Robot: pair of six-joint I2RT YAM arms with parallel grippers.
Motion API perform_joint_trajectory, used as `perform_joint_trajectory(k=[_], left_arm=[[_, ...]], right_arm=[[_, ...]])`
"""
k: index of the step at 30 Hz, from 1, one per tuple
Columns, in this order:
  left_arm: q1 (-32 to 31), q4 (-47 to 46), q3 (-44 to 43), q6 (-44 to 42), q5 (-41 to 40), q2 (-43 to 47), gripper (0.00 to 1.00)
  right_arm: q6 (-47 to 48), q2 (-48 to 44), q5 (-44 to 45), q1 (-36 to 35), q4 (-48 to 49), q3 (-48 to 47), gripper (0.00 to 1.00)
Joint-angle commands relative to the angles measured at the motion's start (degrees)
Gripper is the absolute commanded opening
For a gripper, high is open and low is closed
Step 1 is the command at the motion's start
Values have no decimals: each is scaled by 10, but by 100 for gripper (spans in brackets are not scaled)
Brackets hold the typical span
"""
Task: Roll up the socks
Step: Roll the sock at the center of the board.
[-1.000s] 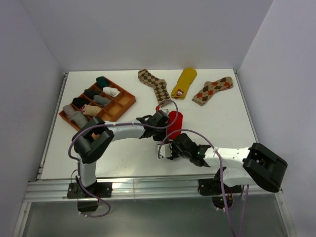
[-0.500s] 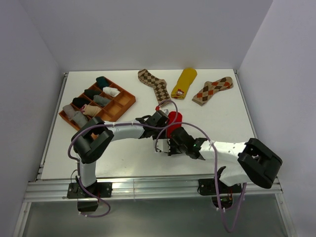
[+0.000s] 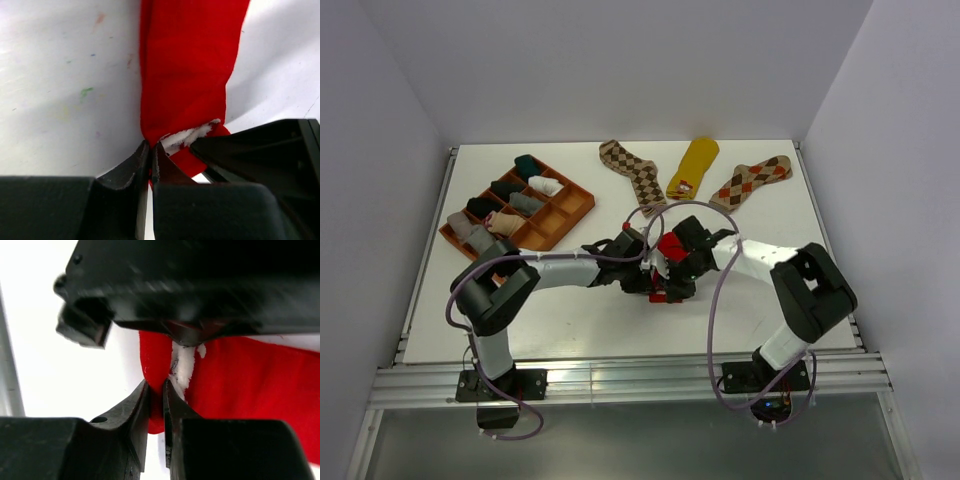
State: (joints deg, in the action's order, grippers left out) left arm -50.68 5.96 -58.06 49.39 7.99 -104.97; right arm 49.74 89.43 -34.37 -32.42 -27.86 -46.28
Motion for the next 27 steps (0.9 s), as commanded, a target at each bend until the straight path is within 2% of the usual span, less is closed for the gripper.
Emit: perform_joint_trajectory(k=[1, 5, 9, 14, 17, 23, 27], left_arm=[[3, 59, 37, 6, -38, 11, 11], [3, 34, 60, 26, -38, 37, 15], [3, 25, 66, 33, -41, 52, 17], [3, 7, 83, 40, -47, 69, 17], [-3, -4, 92, 27, -77, 88, 17], [-25, -54, 124, -32, -127, 159, 29], [-49, -103, 126, -119, -141, 188, 46]], right_arm=[[2, 51, -48, 43, -121, -38, 19], [11, 108, -80, 79, -164, -74, 20], [44, 185, -132, 108, -282, -156, 20], [50, 283, -136, 131, -362, -230, 20], [42, 320, -144, 135, -400, -276, 20], [47, 377, -150, 139, -462, -327, 21], [46, 406, -157, 140, -489, -342, 22]])
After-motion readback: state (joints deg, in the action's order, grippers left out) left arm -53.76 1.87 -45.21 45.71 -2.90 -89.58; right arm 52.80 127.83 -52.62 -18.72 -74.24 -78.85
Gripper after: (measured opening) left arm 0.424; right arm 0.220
